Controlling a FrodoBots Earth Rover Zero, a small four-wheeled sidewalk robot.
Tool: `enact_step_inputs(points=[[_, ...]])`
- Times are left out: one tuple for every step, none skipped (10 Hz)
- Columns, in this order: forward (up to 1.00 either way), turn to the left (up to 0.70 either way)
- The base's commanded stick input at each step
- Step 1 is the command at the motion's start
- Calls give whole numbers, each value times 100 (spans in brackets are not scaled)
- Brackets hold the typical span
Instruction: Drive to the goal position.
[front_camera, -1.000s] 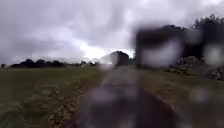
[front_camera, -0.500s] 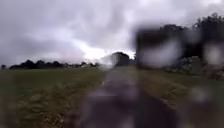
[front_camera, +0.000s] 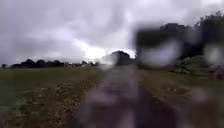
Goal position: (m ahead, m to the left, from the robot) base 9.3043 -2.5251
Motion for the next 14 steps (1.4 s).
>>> enact_step_inputs(points=[[70, 0], [70, 0], [70, 0], [70, 0], [70, 0], [70, 0], [70, 0], [70, 0], [70, 0], [70, 0], [70, 0], [70, -14], [70, -14], [70, -14]])
